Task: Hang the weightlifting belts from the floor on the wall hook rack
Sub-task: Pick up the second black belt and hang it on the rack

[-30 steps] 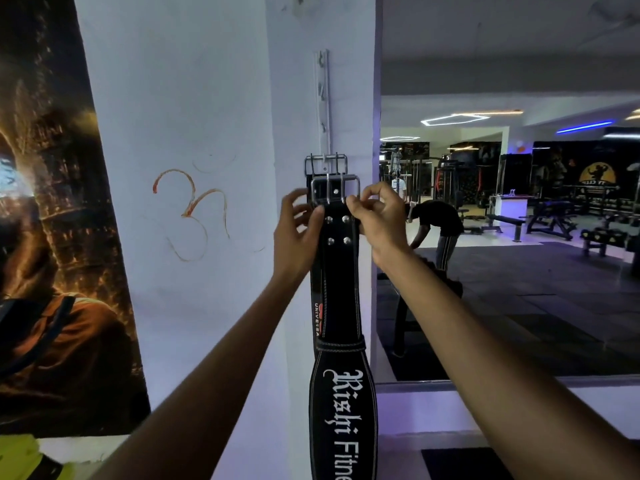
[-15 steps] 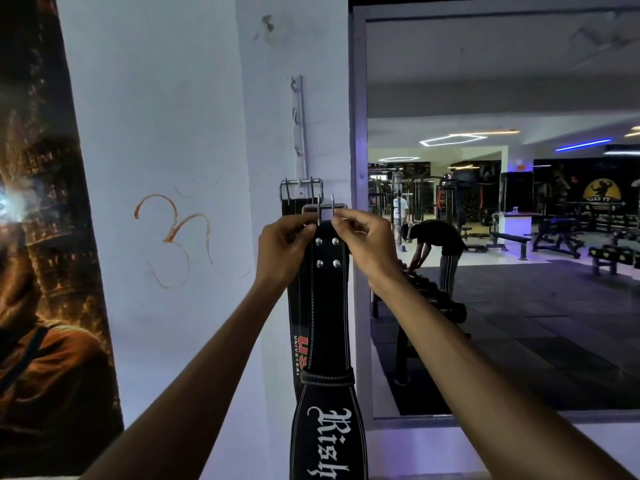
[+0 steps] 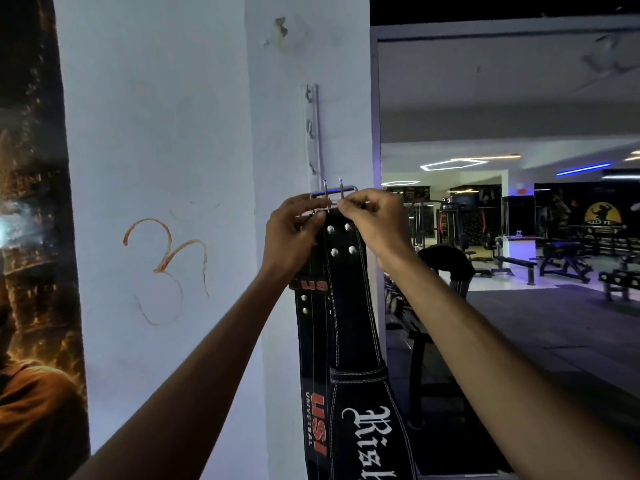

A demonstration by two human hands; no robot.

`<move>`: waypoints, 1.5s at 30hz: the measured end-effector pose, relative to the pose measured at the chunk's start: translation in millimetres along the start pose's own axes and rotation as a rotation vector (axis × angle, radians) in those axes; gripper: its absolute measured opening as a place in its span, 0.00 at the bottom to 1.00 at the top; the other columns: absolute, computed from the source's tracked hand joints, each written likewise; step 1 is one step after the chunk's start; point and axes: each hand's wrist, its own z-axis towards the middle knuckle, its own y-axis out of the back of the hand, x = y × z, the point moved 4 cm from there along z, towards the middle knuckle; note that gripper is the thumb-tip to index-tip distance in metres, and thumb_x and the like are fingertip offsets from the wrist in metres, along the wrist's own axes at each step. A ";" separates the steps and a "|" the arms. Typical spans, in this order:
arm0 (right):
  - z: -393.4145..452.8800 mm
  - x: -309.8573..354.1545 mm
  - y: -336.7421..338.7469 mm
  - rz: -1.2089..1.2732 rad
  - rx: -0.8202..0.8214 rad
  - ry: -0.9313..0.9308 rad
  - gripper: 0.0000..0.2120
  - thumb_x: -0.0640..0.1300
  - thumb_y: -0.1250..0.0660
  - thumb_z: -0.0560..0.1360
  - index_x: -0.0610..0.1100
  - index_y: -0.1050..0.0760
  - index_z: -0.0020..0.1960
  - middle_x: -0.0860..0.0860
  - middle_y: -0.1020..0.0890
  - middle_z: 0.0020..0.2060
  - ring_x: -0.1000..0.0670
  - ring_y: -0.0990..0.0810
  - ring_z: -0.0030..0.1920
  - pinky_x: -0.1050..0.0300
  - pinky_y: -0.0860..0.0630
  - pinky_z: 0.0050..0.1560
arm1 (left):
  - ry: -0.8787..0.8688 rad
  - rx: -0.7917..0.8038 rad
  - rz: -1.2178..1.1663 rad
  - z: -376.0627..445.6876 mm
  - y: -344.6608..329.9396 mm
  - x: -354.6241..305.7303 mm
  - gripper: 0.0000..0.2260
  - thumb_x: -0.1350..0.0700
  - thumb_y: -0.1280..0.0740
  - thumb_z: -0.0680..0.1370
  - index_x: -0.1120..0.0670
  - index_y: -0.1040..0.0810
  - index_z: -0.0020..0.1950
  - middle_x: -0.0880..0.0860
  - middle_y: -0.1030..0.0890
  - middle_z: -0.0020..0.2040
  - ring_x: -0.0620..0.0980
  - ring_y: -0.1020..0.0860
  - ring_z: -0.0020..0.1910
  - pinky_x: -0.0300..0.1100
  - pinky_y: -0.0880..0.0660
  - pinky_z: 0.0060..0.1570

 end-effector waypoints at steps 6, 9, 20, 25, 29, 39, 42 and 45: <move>59.9 11.6 -26.1 -0.013 -0.133 0.048 0.14 0.49 0.24 0.69 0.53 0.20 0.53 0.52 0.17 0.34 0.55 0.18 0.34 0.64 0.27 0.34 | -0.038 -0.025 -0.107 72.4 5.4 14.3 0.08 0.59 0.30 0.78 0.53 0.13 0.54 0.53 0.16 0.60 0.57 0.14 0.54 0.61 0.17 0.53; 85.6 10.4 -34.7 0.029 -0.121 0.012 0.20 0.49 0.23 0.67 0.52 0.21 0.58 0.47 0.14 0.45 0.51 0.15 0.43 0.60 0.21 0.46 | -0.024 -0.034 -0.130 96.4 3.4 22.0 0.08 0.60 0.31 0.78 0.56 0.14 0.55 0.55 0.15 0.60 0.57 0.13 0.51 0.60 0.16 0.53; 157.6 7.3 -62.2 0.149 -0.159 -0.036 0.15 0.46 0.22 0.67 0.47 0.17 0.52 0.49 0.14 0.47 0.50 0.14 0.45 0.51 0.17 0.52 | -0.020 -0.083 -0.128 165.1 0.5 28.9 0.08 0.58 0.30 0.78 0.57 0.14 0.54 0.55 0.15 0.60 0.55 0.14 0.50 0.58 0.15 0.51; 180.9 5.6 -79.3 0.168 -0.163 -0.055 0.17 0.47 0.22 0.66 0.46 0.17 0.53 0.49 0.14 0.48 0.49 0.14 0.46 0.51 0.17 0.53 | -0.013 -0.105 -0.121 190.6 3.9 37.5 0.08 0.58 0.31 0.77 0.55 0.14 0.53 0.54 0.15 0.58 0.52 0.15 0.47 0.60 0.16 0.52; 190.2 -3.5 -90.4 0.181 -0.192 -0.085 0.14 0.48 0.22 0.65 0.49 0.17 0.49 0.50 0.14 0.45 0.47 0.14 0.44 0.50 0.16 0.51 | 0.004 -0.114 -0.084 200.3 5.6 45.7 0.10 0.53 0.30 0.73 0.42 0.19 0.52 0.47 0.16 0.58 0.54 0.16 0.55 0.63 0.19 0.57; 193.5 -17.7 -98.0 0.207 -0.181 -0.123 0.15 0.48 0.23 0.62 0.49 0.17 0.48 0.51 0.14 0.42 0.48 0.14 0.43 0.50 0.16 0.50 | 0.103 -0.126 -0.143 196.5 3.5 58.2 0.20 0.53 0.30 0.72 0.51 0.21 0.65 0.54 0.14 0.51 0.55 0.15 0.51 0.59 0.18 0.58; 190.6 -24.9 -100.8 0.234 -0.162 -0.162 0.13 0.48 0.23 0.60 0.50 0.17 0.44 0.51 0.14 0.39 0.47 0.14 0.42 0.47 0.15 0.48 | 0.109 -0.108 -0.173 191.4 2.0 60.6 0.19 0.54 0.29 0.75 0.55 0.21 0.66 0.54 0.14 0.48 0.50 0.15 0.42 0.51 0.16 0.48; 189.3 -28.4 -102.9 0.261 -0.154 -0.169 0.11 0.49 0.23 0.60 0.50 0.17 0.42 0.51 0.13 0.36 0.47 0.13 0.40 0.47 0.15 0.47 | 0.107 -0.115 -0.185 187.9 1.5 62.1 0.16 0.48 0.26 0.75 0.54 0.17 0.60 0.56 0.12 0.47 0.49 0.14 0.40 0.51 0.14 0.46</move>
